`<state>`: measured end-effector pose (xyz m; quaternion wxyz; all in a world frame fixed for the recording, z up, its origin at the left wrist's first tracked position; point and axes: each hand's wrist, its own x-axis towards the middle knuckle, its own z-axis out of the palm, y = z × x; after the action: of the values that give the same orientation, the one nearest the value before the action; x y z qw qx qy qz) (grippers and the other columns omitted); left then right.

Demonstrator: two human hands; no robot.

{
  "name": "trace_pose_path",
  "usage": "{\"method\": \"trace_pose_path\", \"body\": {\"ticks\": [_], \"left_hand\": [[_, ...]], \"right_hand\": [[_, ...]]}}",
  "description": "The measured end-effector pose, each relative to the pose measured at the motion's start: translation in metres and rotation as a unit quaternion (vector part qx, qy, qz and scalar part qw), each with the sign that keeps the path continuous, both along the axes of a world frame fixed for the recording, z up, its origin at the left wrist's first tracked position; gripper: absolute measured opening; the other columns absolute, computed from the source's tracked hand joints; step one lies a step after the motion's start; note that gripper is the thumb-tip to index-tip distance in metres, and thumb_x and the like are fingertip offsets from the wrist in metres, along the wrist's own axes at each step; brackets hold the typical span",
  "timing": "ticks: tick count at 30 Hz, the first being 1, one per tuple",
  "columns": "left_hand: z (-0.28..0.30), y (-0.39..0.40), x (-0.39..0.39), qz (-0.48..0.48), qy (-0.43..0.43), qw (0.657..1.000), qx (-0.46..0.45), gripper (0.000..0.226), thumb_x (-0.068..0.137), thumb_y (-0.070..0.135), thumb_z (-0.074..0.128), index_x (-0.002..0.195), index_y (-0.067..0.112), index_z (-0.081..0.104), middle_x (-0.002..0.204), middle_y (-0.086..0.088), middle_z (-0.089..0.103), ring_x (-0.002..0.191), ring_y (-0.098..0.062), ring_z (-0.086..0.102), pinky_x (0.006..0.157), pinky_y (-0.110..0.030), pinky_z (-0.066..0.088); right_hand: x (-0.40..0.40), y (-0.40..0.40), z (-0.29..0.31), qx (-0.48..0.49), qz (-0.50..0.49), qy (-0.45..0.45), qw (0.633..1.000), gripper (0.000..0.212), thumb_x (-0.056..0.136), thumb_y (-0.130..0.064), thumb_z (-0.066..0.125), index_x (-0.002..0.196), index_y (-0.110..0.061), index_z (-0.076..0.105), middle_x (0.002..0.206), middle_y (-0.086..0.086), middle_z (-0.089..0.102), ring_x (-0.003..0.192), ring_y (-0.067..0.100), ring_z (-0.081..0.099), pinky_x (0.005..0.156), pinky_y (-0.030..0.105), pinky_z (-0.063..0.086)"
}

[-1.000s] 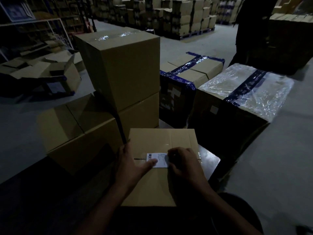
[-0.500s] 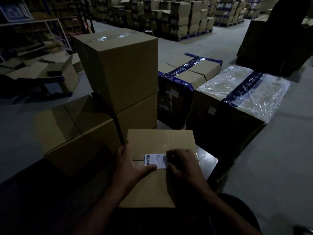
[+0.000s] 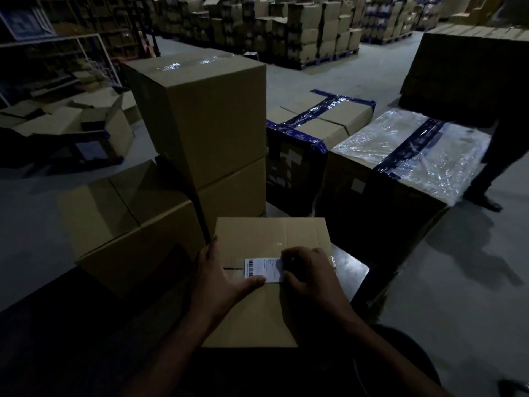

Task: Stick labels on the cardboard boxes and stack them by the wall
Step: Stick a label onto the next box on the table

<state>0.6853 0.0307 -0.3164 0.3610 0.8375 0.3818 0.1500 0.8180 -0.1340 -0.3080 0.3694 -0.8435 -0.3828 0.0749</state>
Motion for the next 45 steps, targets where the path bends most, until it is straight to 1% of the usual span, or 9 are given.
{"method": "trace_pose_path", "body": {"ticks": [5, 11, 19, 23, 26, 31, 34, 39, 45], "left_hand": [[0.0, 0.001, 0.0, 0.001, 0.001, 1.0, 0.0, 0.138, 0.045, 0.078, 0.081, 0.157, 0.034, 0.012, 0.158, 0.005, 0.025, 0.14, -0.021, 0.037, 0.106, -0.051, 0.044], [0.0, 0.001, 0.001, -0.001, 0.003, 1.0, -0.001, 0.137, 0.047, 0.076, 0.082, 0.157, 0.036, 0.01, 0.159, 0.006, 0.023, 0.141, -0.021, 0.036, 0.107, -0.052, 0.044], [0.004, -0.001, 0.001, 0.004, 0.005, 1.0, 0.002, 0.137, 0.049, 0.072, 0.085, 0.157, 0.033, 0.011, 0.16, 0.005, 0.022, 0.142, -0.021, 0.034, 0.109, -0.052, 0.042], [0.004, -0.002, 0.001, 0.005, 0.012, 1.0, 0.004, 0.136, 0.05, 0.074, 0.084, 0.157, 0.034, 0.01, 0.161, 0.005, 0.021, 0.143, -0.022, 0.034, 0.109, -0.051, 0.042], [0.005, -0.003, 0.001, 0.006, 0.015, 1.0, 0.003, 0.136, 0.05, 0.074, 0.083, 0.157, 0.035, 0.01, 0.161, 0.006, 0.02, 0.143, -0.021, 0.032, 0.109, -0.05, 0.041], [0.006, -0.004, 0.0, 0.01, 0.018, 1.0, 0.004, 0.136, 0.048, 0.078, 0.081, 0.157, 0.037, 0.009, 0.16, 0.005, 0.023, 0.141, -0.022, 0.035, 0.106, -0.052, 0.044], [0.006, -0.005, 0.001, 0.02, 0.015, 1.0, -0.001, 0.136, 0.045, 0.08, 0.078, 0.156, 0.038, 0.012, 0.157, 0.004, 0.027, 0.138, -0.021, 0.039, 0.103, -0.053, 0.046], [0.004, -0.016, 0.0, 0.047, 0.003, 0.998, -0.029, 0.132, 0.058, 0.066, 0.085, 0.158, 0.033, 0.007, 0.159, 0.003, 0.021, 0.14, -0.025, 0.035, 0.106, -0.053, 0.043], [-0.004, -0.034, -0.008, 0.11, -0.029, 0.993, -0.032, 0.124, 0.064, 0.056, 0.087, 0.159, 0.025, 0.013, 0.16, -0.006, 0.022, 0.143, -0.029, 0.03, 0.11, -0.053, 0.038]], "right_hand": [[0.004, 0.003, 0.002, -0.011, 0.007, 0.013, 1.0, 0.021, 0.086, -0.022, 0.07, 0.107, -0.023, 0.067, 0.104, -0.007, 0.062, 0.1, 0.005, 0.051, 0.073, 0.003, 0.036], [0.008, 0.008, 0.002, -0.009, 0.006, 0.02, 1.0, 0.02, 0.085, -0.024, 0.072, 0.105, -0.023, 0.068, 0.104, -0.002, 0.063, 0.091, 0.0, 0.051, 0.069, 0.001, 0.038], [0.007, 0.01, 0.003, -0.018, 0.013, 0.023, 0.999, 0.025, 0.086, -0.024, 0.073, 0.11, -0.022, 0.063, 0.1, -0.011, 0.047, 0.086, -0.008, 0.048, 0.07, -0.003, 0.037], [0.012, 0.009, 0.005, 0.002, 0.027, 0.043, 0.999, 0.03, 0.083, -0.015, 0.073, 0.11, -0.022, 0.061, 0.113, 0.0, 0.058, 0.094, -0.004, 0.052, 0.076, 0.003, 0.043], [0.008, 0.007, 0.007, -0.006, 0.027, 0.038, 0.999, 0.036, 0.083, -0.015, 0.073, 0.117, -0.02, 0.06, 0.107, -0.012, 0.051, 0.101, 0.004, 0.054, 0.087, 0.015, 0.05], [0.003, 0.006, 0.002, -0.007, 0.001, -0.008, 1.0, 0.035, 0.086, -0.017, 0.071, 0.119, -0.017, 0.061, 0.113, -0.009, 0.051, 0.097, -0.001, 0.042, 0.078, -0.002, 0.034], [-0.009, -0.004, -0.006, -0.026, 0.0, -0.075, 0.997, 0.026, 0.086, -0.018, 0.07, 0.112, -0.017, 0.066, 0.119, -0.003, 0.059, 0.106, 0.01, 0.042, 0.081, 0.005, 0.03], [-0.022, -0.009, -0.015, -0.055, 0.025, -0.101, 0.993, 0.043, 0.088, -0.024, 0.065, 0.13, -0.015, 0.06, 0.139, -0.001, 0.054, 0.127, 0.02, 0.043, 0.105, 0.036, 0.041], [0.019, -0.008, -0.009, -0.038, 0.086, -0.071, 0.993, 0.028, 0.084, -0.035, 0.061, 0.111, -0.028, 0.067, 0.118, -0.012, 0.065, 0.111, 0.012, 0.055, 0.092, 0.025, 0.042]]}}
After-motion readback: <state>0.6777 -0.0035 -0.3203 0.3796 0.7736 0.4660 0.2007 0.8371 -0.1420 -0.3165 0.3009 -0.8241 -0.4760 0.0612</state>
